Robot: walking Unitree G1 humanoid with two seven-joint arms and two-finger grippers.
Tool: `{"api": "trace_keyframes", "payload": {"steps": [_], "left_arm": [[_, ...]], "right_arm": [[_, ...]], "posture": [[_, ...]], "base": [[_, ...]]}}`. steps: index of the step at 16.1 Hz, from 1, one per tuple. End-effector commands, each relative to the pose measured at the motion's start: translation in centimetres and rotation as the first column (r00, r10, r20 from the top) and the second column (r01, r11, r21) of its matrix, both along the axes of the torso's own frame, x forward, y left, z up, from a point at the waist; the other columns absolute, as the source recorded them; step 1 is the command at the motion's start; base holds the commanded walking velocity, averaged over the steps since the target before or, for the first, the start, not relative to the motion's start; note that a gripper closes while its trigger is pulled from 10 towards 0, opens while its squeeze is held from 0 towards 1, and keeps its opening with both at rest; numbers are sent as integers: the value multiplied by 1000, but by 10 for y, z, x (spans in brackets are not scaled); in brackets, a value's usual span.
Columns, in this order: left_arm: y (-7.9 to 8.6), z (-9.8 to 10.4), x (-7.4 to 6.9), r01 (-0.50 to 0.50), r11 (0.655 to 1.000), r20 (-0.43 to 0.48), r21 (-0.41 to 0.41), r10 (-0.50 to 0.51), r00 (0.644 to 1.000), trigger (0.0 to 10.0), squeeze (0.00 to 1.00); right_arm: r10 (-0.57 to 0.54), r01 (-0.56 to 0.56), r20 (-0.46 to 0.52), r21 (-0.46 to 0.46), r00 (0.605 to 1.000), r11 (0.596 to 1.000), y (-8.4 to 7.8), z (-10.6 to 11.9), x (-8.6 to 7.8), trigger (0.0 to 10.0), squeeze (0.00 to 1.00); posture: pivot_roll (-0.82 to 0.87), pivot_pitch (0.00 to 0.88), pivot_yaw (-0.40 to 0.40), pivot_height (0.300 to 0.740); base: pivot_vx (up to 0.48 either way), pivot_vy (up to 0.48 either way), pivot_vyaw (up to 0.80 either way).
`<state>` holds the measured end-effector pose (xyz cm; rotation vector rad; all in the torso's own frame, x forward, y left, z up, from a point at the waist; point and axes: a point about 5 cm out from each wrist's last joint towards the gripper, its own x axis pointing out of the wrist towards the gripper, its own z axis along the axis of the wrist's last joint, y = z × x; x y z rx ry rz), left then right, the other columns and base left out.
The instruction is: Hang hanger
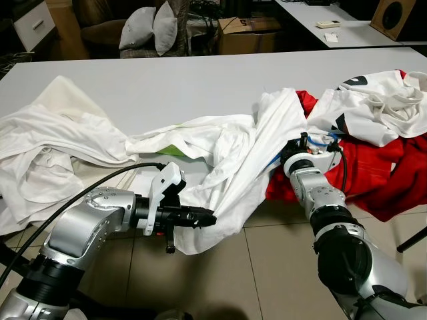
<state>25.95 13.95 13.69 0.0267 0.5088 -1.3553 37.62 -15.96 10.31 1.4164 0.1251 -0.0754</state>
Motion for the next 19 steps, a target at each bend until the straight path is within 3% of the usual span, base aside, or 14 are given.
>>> {"api": "trace_keyframes", "payload": {"steps": [1, 4, 5, 6, 8, 9, 11, 12, 14, 16, 17, 19], "left_arm": [[-1, -9, -11, 57, 998, -59, 29, -55, 997, 0, 0], [-11, -5, -10, 57, 998, -32, -7, -58, 998, 0, 0], [-19, 1, -7, 56, 997, -15, -56, -57, 998, 0, 0], [-40, 14, -6, 82, 983, -3, -167, -84, 996, 0, 0], [-59, 26, -5, 102, 956, 4, -275, -105, 994, 0, 0], [-71, 37, -4, 98, 926, 8, -365, -103, 995, 0, 0], [-75, 45, 0, 59, 900, 18, -431, -56, 998, 0, 0], [-69, 50, 8, -1, 885, 21, -466, 12, 1000, 0, 0], [-47, 59, 24, -138, 855, 15, -499, 168, 986, 0, 0], [-30, 59, 27, -167, 875, 31, -455, 203, 979, 0, 0], [-15, 56, 29, -199, 894, 48, -401, 238, 970, 0, 0], [-11, 51, 25, -179, 922, 62, -344, 212, 975, 0, 0]], "right_arm": [[-136, 135, 73, 23, 988, 991, -25, 26, 10, 10000, 0], [-132, 131, 67, 13, 989, 991, -20, 27, 12, 10000, 0], [-100, 102, 66, -29, 993, 994, -13, 27, 12, 10000, 0], [-52, 56, 52, -65, 997, 996, 4, 23, 12, 10000, 0], [-2, 5, 44, -79, 999, 997, 22, 19, 10, 10000, 0], [64, -59, 45, -102, 997, 993, 39, 16, 8, 10000, 0], [156, -149, 47, -130, 987, 980, 54, 15, 6, 10000, 0], [237, -226, 46, -176, 970, 958, 59, 13, 3, 10000, 0], [302, -287, 51, -192, 952, 938, 51, 11, -1, 10000, 0], [286, -271, 52, -189, 957, 944, 34, 11, -4, 10000, 0], [261, -249, 57, -164, 964, 955, 15, 14, -6, 10000, 0], [246, -234, 84, -134, 966, 963, -1, 23, -8, 10000, 0]], "posture": [[1, 0, 5, 740], [5, 0, 3, 740], [6, 0, 2, 740], [7, 0, 2, 740], [6, 0, 5, 740], [5, 0, 8, 740], [3, 0, 12, 740], [3, 0, 13, 740], [2, 0, 16, 740], [-1, 0, 20, 740], [0, 0, 22, 740], [-1, 0, 25, 740]], "base": [[0, 0, 0], [0, 0, 0], [0, 0, 0], [0, 0, 0], [0, 0, 0], [0, 0, 0], [0, 0, 0], [0, 0, 0], [0, 0, 0], [0, 0, 0], [0, 0, 0], [0, 0, 0]]}}
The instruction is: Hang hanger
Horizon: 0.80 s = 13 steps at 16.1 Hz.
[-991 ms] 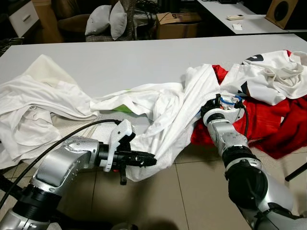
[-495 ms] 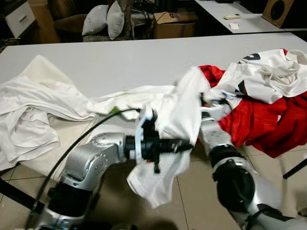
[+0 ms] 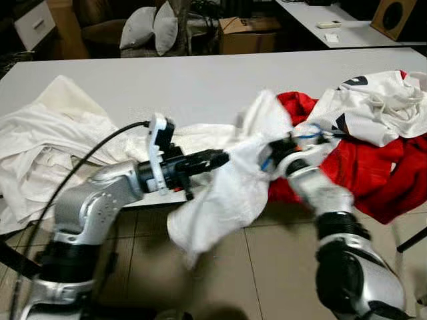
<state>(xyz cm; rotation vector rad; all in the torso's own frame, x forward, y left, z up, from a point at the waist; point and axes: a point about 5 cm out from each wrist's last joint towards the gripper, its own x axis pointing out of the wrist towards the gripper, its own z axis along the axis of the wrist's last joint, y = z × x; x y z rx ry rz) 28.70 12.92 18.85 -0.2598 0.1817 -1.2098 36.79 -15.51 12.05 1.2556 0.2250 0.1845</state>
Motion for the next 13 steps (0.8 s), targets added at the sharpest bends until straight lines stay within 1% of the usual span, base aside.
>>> {"api": "trace_keyframes", "payload": {"steps": [1, 3, 4, 5, 6, 7, 8, 9, 11, 12, 13], "left_arm": [[-2, -1, -4, 25, 999, 11, 30, -26, 1000, 0, 0], [-14, -1, -8, 54, 998, 9, 19, -54, 998, 0, 0], [-25, 0, -9, 68, 998, 16, 2, -68, 998, 0, 0], [-31, 2, -9, 76, 997, 23, -4, -76, 997, 0, 0], [-35, 2, -10, 74, 997, 31, 0, -74, 997, 2549, 0], [-35, 3, -6, 33, 999, 27, 2, -33, 999, 4392, 0], [-33, 4, 0, -28, 1000, 35, 2, 27, 999, 4980, 0], [-30, 7, 4, -67, 998, 35, -6, 67, 997, 3647, 0], [-26, 7, 7, -106, 994, 28, 2, 105, 994, 0, 0], [-25, 6, 8, -120, 992, 28, 23, 120, 992, 0, 0], [-25, 6, 8, -131, 991, 26, 23, 130, 991, 0, 0]], "right_arm": [[-11, 11, 19, 19, 1000, 1000, -8, 8, 0, 10000, 0], [-8, 7, 33, 37, 999, 999, -10, 16, -1, 10000, 0], [4, -6, 33, 54, 999, 999, -8, 22, -3, 10000, 0], [19, -20, 28, 51, 999, 998, -5, 24, -5, 10000, 0], [34, -35, 21, 51, 999, 998, -3, 26, -7, 10000, 0], [49, -49, 2, 43, 999, 998, -2, 25, -10, 10000, 0], [66, -66, -10, 15, 998, 998, -1, 23, -14, 10000, 0], [76, -75, -23, 10, 997, 997, 0, 21, -17, 10000, 0], [81, -80, -47, 10, 996, 997, 0, 18, -22, 10000, 0], [96, -96, -63, 2, 993, 995, 1, 17, -26, 10000, 0], [104, -105, -69, -2, 992, 995, 2, 17, -28, 10000, 0]], "posture": [[-2, 0, 25, 740], [-4, 0, 26, 740], [-5, 0, 27, 740], [-5, 0, 27, 740], [-6, 0, 27, 740], [-6, 0, 26, 740], [-6, 0, 25, 740], [-5, 0, 23, 740], [-5, 0, 21, 740], [-5, 0, 20, 740], [-6, 0, 19, 740]], "base": [[0, 0, 0], [0, 0, 0], [0, 0, 0], [0, 0, 0], [0, 0, 0], [0, 0, 0], [0, 0, 0], [0, 0, 0], [0, 0, 0], [0, 0, 0], [0, 0, 0]]}}
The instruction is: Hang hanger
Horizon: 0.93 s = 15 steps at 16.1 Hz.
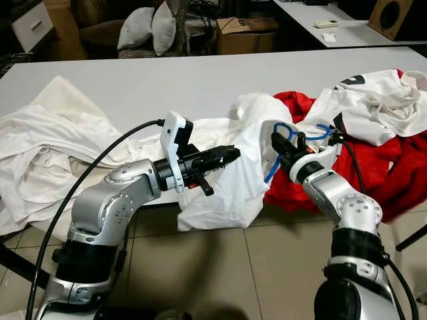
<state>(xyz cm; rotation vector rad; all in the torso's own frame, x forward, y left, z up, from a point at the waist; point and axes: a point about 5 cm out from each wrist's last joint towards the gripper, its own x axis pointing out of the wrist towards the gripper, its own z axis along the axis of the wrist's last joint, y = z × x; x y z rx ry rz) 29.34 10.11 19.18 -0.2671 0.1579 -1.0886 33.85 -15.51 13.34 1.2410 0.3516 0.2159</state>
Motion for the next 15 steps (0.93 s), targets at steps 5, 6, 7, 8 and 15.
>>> {"api": "trace_keyframes", "payload": {"steps": [5, 6, 7, 8, 15], "left_arm": [[-14, 18, 2, 6, 986, -38, -168, -12, 999, 0, 0], [-13, 14, 4, -8, 994, -32, -111, 5, 999, 0, 0], [-11, 6, 6, -39, 999, -30, -18, 38, 999, 0, 0], [-3, -7, 9, -90, 990, -32, 108, 93, 995, 0, 0], [30, -28, 27, -293, 914, 19, 282, 300, 954, 0, 0]], "right_arm": [[74, -77, -40, -76, 996, 994, 14, -9, -9, 10000, 0], [75, -77, -34, -68, 997, 995, 15, -7, -10, 10000, 0], [75, -76, -23, -65, 997, 995, 14, -3, -10, 10000, 0], [71, -72, -8, -62, 997, 995, 12, 1, -10, 10000, 0], [130, -125, 63, -73, 990, 989, 4, 27, -33, 10000, 0]], "posture": [[-15, 0, 24, 740], [-16, 0, 26, 740], [-19, 0, 30, 740], [-20, 0, 31, 740], [-24, 0, 25, 740]], "base": [[0, 0, 0], [0, 0, 0], [0, 0, 0], [0, 0, 0], [0, 0, 0]]}}
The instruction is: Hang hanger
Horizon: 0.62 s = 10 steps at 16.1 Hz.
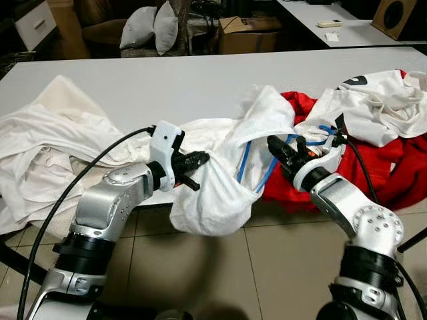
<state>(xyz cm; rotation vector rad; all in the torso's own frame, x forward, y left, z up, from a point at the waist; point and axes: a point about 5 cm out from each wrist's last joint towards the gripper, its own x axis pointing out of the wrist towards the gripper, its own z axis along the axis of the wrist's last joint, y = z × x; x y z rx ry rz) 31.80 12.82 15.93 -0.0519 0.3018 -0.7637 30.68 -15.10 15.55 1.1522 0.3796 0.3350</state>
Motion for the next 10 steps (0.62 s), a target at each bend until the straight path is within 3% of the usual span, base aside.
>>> {"api": "trace_keyframes", "payload": {"steps": [1, 2, 3, 10], "left_arm": [[0, 4, 1, 7, 1000, 14, -15, -7, 1000, 10000, 0], [-2, 4, -1, 28, 999, 8, -47, -27, 1000, 10000, 0], [-4, 5, -2, 49, 997, 20, -67, -48, 999, 10000, 1000], [5, 1, -12, 101, 993, -21, -58, -102, 995, 10000, 1000]], "right_arm": [[10, -9, 16, -14, 1000, 1000, -4, 6, -4, 10000, 0], [-1, 1, 16, -18, 1000, 1000, -7, 7, -5, 10000, 0], [-9, 10, 15, -33, 1000, 999, -10, 9, -5, 10000, 0], [-16, 18, 16, -124, 1000, 992, -21, 12, -8, 10000, 0]], "posture": [[-26, 0, 25, 740], [-28, 0, 26, 740], [-29, 0, 26, 740], [-20, 0, 12, 740]], "base": [[0, 0, 0], [0, 0, 0], [0, 0, 0], [0, 0, 0]]}}
